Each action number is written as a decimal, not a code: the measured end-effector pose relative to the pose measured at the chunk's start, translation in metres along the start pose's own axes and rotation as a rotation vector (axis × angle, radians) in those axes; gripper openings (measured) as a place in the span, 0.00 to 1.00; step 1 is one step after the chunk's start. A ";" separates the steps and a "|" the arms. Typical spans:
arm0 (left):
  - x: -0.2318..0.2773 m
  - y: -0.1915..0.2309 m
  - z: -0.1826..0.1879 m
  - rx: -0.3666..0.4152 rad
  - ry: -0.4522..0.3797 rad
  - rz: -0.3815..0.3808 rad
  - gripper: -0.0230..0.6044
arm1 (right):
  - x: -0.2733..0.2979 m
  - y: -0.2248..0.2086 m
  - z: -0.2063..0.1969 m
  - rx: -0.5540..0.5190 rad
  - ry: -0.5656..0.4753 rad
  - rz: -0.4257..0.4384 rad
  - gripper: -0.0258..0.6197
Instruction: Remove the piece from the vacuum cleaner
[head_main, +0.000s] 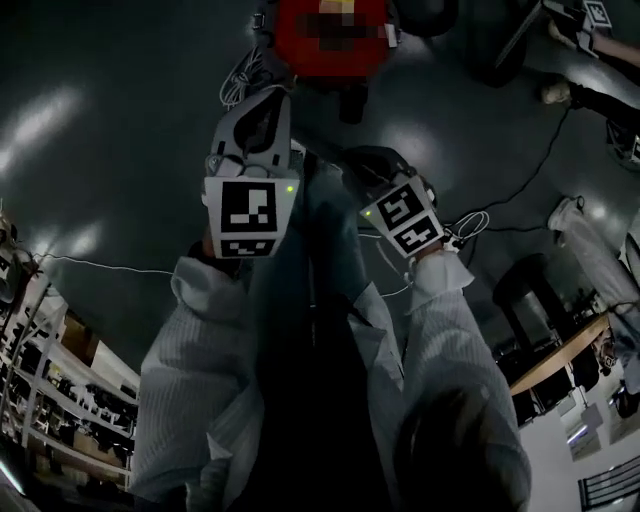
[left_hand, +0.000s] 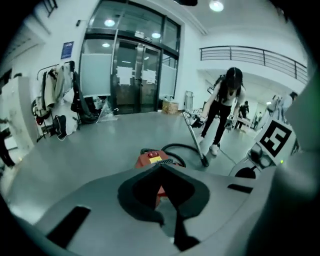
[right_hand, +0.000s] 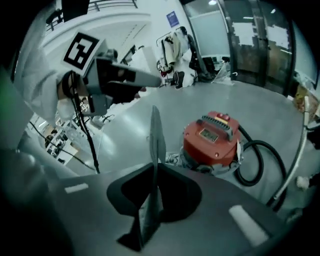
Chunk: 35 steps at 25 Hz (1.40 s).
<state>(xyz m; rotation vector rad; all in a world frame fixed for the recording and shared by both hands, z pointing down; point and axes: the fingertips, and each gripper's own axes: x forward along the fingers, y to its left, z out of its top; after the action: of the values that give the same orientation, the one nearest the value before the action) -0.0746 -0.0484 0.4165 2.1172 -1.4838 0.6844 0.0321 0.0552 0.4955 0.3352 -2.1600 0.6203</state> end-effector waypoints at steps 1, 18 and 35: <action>-0.023 0.003 0.012 -0.041 -0.010 0.005 0.04 | -0.018 0.009 0.020 0.020 -0.043 -0.010 0.08; -0.310 0.008 0.207 -0.165 -0.339 0.160 0.04 | -0.298 0.150 0.280 -0.040 -0.545 -0.196 0.08; -0.346 -0.009 0.260 -0.089 -0.425 0.212 0.04 | -0.346 0.173 0.317 -0.101 -0.656 -0.178 0.08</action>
<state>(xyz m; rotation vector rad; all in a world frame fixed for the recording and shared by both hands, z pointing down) -0.1324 0.0396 -0.0033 2.1446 -1.9428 0.2337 -0.0419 0.0374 0.0009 0.7479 -2.7274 0.3186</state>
